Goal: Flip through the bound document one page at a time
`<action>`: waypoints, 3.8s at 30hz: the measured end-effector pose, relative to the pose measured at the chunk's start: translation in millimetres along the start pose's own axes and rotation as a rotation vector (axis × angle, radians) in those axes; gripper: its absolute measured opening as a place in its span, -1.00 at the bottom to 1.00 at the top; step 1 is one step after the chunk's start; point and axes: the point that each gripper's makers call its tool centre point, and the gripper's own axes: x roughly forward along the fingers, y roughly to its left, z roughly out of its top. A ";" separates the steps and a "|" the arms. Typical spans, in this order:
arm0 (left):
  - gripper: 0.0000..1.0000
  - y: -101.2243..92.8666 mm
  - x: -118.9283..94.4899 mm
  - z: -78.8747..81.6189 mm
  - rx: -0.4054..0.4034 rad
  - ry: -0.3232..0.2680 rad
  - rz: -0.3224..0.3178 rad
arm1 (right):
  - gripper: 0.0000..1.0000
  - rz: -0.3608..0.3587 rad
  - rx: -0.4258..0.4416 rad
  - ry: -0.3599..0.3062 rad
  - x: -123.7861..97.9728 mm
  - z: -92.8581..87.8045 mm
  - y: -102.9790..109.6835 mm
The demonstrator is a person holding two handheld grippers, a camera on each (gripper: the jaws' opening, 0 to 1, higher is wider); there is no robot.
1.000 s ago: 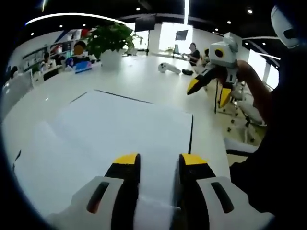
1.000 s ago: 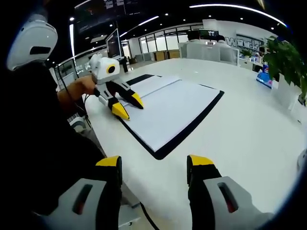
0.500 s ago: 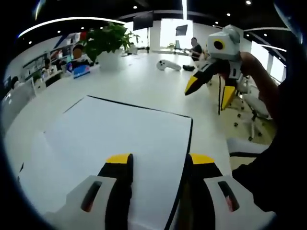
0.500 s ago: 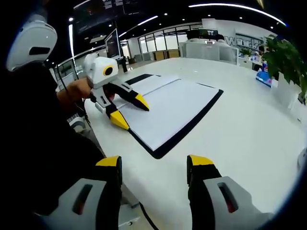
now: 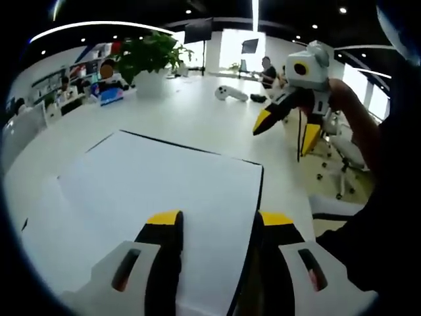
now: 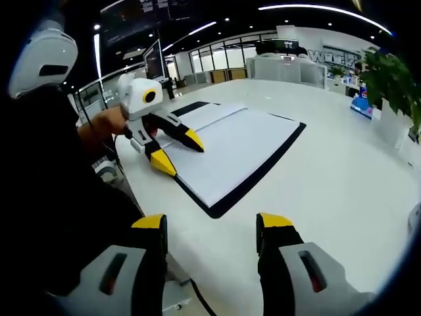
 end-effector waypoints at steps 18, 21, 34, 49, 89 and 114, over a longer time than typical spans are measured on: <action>-0.13 1.4 -1.4 1.8 -0.055 -0.065 -0.041 | 0.07 0.010 0.000 0.003 5.0 1.0 1.7; -0.14 0.0 -0.9 3.3 -0.063 -0.072 -0.043 | 0.07 0.012 0.000 0.006 6.2 0.9 2.4; -0.18 1.0 -1.4 3.1 -0.078 -0.081 -0.046 | 0.06 0.012 0.011 0.008 8.1 -0.4 4.1; -0.18 -2.2 -0.8 6.4 -0.072 -0.091 -0.045 | 0.05 0.038 0.102 -0.057 16.8 7.6 8.8; -0.19 -3.1 0.7 5.3 -0.026 -0.124 -0.043 | -0.19 0.100 0.684 -0.367 26.2 44.9 26.7; -0.14 -1.5 1.1 -0.9 0.047 -0.064 -0.019 | -0.34 0.008 1.011 -0.438 31.6 33.2 16.9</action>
